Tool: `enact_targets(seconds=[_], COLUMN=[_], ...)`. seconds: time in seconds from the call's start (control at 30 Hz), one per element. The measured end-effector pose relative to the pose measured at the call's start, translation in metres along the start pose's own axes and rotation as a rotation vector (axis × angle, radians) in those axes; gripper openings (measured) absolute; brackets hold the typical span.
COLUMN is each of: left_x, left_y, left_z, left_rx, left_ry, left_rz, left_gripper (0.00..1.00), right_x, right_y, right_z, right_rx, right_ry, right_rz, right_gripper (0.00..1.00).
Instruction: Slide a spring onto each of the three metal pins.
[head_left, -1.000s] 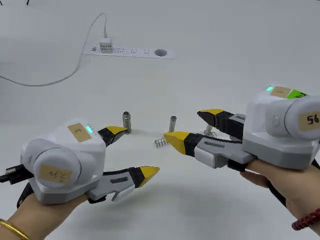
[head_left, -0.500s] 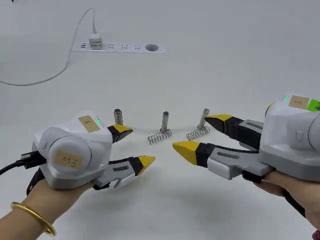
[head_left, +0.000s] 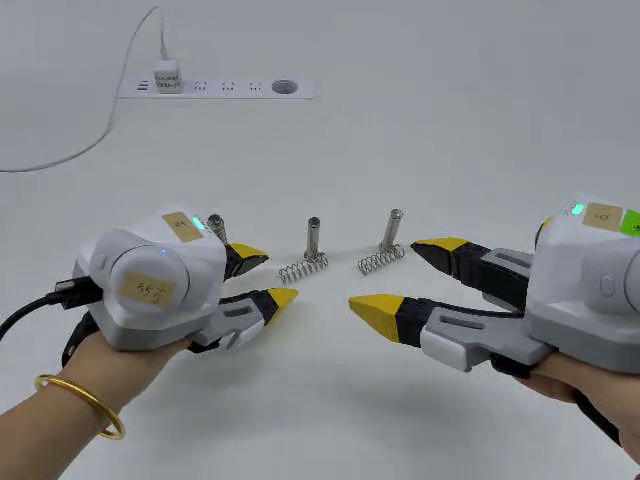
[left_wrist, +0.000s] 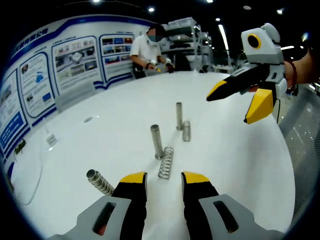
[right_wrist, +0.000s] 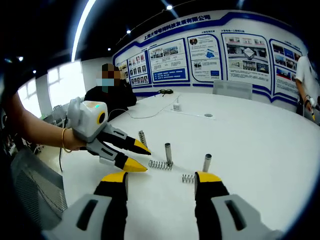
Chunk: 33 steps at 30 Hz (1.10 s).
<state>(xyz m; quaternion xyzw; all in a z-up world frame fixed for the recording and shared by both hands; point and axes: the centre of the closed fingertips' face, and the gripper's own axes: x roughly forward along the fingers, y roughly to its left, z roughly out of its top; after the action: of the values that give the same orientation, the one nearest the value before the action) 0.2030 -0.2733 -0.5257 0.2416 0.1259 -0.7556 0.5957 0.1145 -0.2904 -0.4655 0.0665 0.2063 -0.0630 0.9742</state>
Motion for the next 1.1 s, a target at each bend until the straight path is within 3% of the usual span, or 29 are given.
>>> enact_targets(seconds=[0.37,0.6,0.73,1.1], left_x=[0.013,0.017,0.017,0.015], left_y=[0.0,0.002,0.001,-0.002], left_z=[-0.004,-0.003,-0.004,-0.007], left_rx=[0.024,-0.02,-0.009,-0.05], left_ry=[0.034,0.028,0.035,0.045], left_rz=[-0.031,-0.041,-0.047,-0.056], left_gripper=[0.19,0.16,0.13,0.1], right_x=[-0.003,-0.002,-0.002,-0.002], right_y=[-0.003,-0.007,-0.007,-0.01], right_z=[-0.004,-0.002,-0.002,-0.001], right_rx=[0.024,0.033,0.034,0.063], right_ry=[0.001,-0.004,-0.005,-0.011], right_rz=[-0.013,-0.026,-0.029,-0.041], right_gripper=[0.55,0.55,0.55,0.55])
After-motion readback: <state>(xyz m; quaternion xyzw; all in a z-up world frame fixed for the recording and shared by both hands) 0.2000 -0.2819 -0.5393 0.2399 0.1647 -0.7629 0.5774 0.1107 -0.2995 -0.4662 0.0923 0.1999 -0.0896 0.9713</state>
